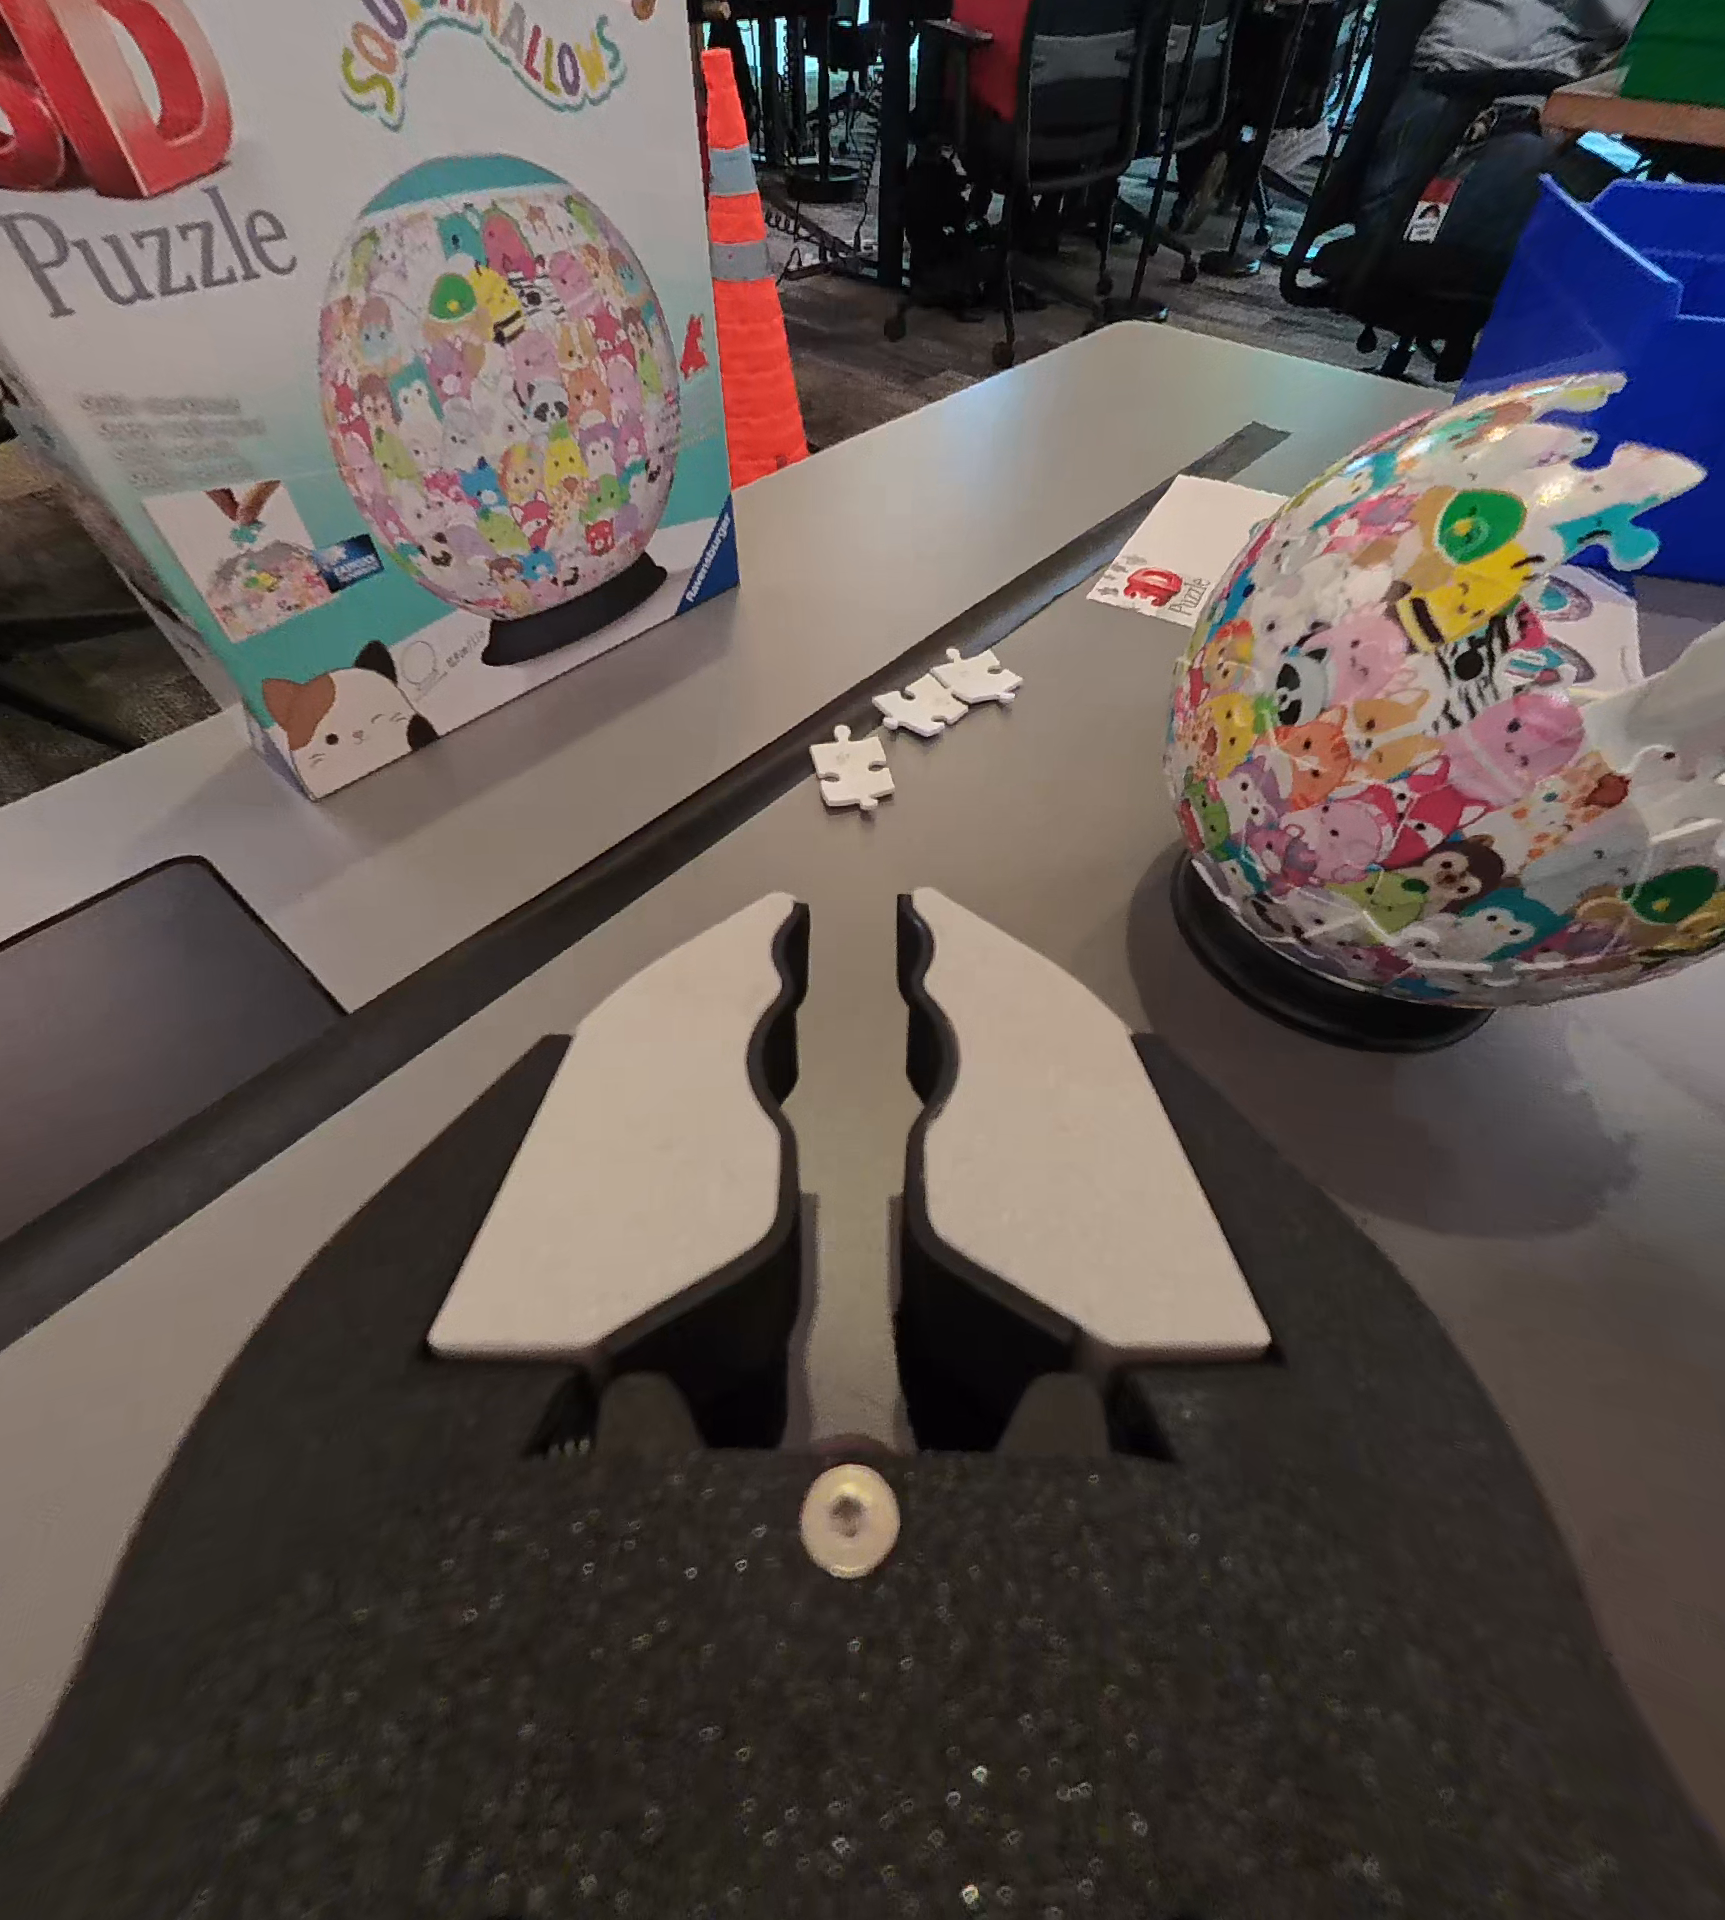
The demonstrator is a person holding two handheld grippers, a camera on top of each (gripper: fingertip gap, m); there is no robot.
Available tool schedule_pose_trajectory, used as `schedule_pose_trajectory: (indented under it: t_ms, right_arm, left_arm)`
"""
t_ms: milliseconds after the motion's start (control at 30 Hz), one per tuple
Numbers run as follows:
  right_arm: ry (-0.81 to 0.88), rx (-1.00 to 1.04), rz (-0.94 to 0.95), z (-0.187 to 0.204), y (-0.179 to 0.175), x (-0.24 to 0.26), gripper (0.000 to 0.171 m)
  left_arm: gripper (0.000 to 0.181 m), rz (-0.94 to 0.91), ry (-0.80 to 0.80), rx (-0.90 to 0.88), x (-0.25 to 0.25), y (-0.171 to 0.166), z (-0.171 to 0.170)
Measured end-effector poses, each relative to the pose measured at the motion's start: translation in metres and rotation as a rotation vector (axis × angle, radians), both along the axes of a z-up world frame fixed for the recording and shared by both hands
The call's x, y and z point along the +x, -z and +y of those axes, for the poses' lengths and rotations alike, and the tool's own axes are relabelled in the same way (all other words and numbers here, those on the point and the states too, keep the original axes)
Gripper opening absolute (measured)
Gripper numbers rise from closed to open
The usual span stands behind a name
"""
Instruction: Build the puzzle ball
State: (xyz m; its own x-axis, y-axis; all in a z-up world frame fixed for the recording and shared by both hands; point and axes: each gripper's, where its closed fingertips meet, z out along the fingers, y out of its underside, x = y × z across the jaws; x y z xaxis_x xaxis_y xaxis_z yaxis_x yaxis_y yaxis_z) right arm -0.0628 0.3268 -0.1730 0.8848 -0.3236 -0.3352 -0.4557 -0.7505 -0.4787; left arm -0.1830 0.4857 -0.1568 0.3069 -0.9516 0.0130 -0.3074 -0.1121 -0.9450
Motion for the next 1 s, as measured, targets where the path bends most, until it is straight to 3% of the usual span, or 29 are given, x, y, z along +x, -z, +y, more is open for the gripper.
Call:
schedule_pose_trajectory:
  t_ms: [733, 1000]
  right_arm:
    - [0.04, -0.041, -0.046, -0.001, 0.012, 0.006, 0.002]
    - [0.027, 0.022, -0.033, 0.002, -0.008, 0.002, 0.002]
  left_arm:
    - [0.016, 0.002, 0.008, 0.051, 0.003, -0.004, -0.008]
    - [0.018, 0.018, 0.047, 0.112, 0.009, -0.005, -0.018]
